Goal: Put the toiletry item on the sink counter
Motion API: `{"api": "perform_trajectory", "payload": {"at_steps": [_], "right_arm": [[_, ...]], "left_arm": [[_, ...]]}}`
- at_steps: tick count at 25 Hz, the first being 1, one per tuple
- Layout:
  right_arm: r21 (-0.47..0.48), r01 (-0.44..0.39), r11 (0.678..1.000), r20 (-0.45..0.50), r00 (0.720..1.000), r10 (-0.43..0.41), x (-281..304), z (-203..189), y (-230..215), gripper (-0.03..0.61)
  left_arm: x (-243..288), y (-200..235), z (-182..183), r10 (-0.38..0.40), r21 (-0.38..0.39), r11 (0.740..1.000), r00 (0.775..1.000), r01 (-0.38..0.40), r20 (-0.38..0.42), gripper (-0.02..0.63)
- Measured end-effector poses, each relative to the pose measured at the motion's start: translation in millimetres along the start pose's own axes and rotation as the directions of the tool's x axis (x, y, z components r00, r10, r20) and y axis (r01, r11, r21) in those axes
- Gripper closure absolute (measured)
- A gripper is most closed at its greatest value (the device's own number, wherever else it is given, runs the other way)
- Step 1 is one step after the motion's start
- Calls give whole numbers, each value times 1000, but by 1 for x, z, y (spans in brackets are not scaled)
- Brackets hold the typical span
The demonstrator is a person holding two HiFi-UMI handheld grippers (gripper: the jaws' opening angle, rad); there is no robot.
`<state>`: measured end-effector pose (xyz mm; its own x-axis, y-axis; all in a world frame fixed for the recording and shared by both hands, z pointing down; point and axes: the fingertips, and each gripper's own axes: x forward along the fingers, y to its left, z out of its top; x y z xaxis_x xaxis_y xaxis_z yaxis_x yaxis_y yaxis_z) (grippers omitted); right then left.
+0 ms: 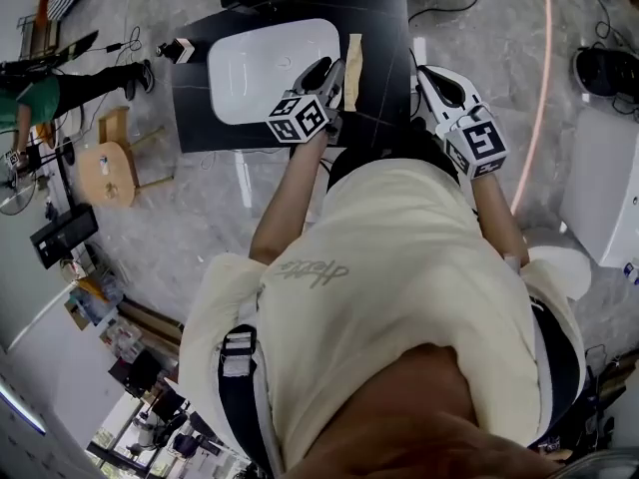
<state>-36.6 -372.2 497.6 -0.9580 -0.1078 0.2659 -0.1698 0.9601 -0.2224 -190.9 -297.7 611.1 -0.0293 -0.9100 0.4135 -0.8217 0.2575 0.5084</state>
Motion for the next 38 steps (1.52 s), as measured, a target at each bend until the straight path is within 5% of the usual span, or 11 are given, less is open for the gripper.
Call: {"api": "perform_trajectory", "payload": {"at_steps": [6,11,16,24,29,38], "right_arm": [[-69,36,997,41,999,-33,-7,30,44,584],[-80,110,991,77,992,-104,-15,44,58,584],[-92,122,988,94,989,-114,-24,56,74,584],[-110,133,985,165,980,-114,-36,88,89,584],[-113,120,986,183,978,-98,-37,95,101,584],[-126,101,987,186,980,-76,-31,98,114,584]], "left_arm": [[-45,-31,40,-167,110,981,984,160,63,493],[-71,-43,65,-243,198,955,965,219,103,588],[-96,-54,93,-266,307,927,954,213,139,609],[-122,-86,135,-338,368,896,920,249,200,609],[-143,-90,150,-327,429,880,913,201,243,609],[-161,-86,154,-317,433,883,910,181,266,609]]}}
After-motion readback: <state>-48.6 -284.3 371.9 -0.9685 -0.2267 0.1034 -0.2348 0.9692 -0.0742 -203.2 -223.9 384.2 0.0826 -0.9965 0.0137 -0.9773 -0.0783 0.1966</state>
